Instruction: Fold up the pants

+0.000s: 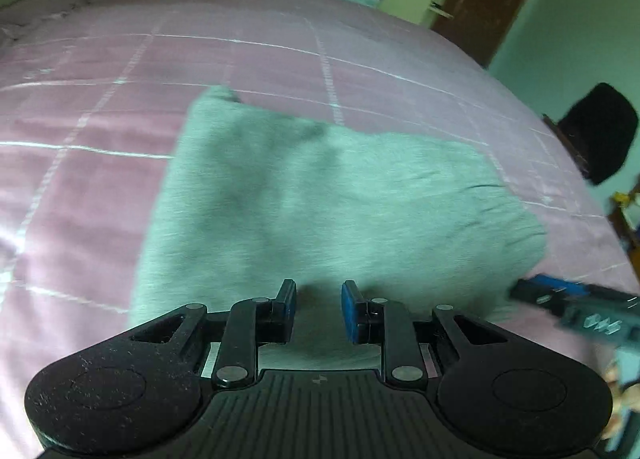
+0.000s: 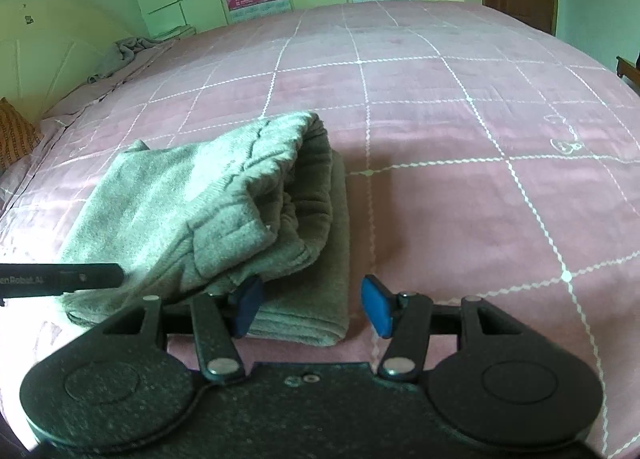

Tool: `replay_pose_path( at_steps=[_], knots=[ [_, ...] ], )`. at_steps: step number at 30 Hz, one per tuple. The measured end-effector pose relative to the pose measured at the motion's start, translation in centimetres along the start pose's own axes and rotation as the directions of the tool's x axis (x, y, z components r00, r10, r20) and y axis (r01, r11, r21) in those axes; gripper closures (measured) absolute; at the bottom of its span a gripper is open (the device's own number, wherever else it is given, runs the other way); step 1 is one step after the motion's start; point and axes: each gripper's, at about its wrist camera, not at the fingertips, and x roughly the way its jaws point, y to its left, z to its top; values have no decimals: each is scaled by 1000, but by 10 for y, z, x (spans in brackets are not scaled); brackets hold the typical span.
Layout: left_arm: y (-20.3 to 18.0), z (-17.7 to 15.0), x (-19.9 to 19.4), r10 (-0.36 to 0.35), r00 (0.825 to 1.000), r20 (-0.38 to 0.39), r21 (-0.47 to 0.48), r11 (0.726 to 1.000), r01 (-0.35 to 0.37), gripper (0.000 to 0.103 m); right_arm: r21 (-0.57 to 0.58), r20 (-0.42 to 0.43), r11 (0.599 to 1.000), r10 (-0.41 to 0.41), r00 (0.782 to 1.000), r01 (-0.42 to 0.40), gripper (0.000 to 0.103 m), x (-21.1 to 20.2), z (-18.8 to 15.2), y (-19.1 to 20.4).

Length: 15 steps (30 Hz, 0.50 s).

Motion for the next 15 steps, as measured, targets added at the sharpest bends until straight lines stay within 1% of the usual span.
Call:
replay_pose_path(
  at_steps=[3, 6, 8, 10, 12, 15],
  knots=[
    [15, -8, 3, -23, 1000, -5, -39, 999, 23, 79, 2, 13, 1000, 6, 1000, -6, 48, -4, 1, 3],
    [14, -4, -5, -28, 1000, 7, -51, 998, 28, 79, 0, 3, 1000, 9, 1000, -9, 48, -4, 2, 4],
    [17, -3, -13, -19, 999, 30, -56, 998, 21, 79, 30, 2, 999, 36, 999, -36, 48, -8, 2, -1],
    [27, -6, -12, 9, 999, 36, -80, 997, -6, 79, 77, 6, 995, 58, 998, -59, 47, -11, 2, -7],
    [34, -11, -12, -13, 999, 38, -101, 995, 17, 79, 118, 7, 989, 89, 996, -89, 47, -12, 0, -10],
    [32, -12, -13, -12, 999, 42, -77, 997, 15, 79, 204, -15, 965, 173, 985, -166, 46, -2, -1, -11]
  ],
)
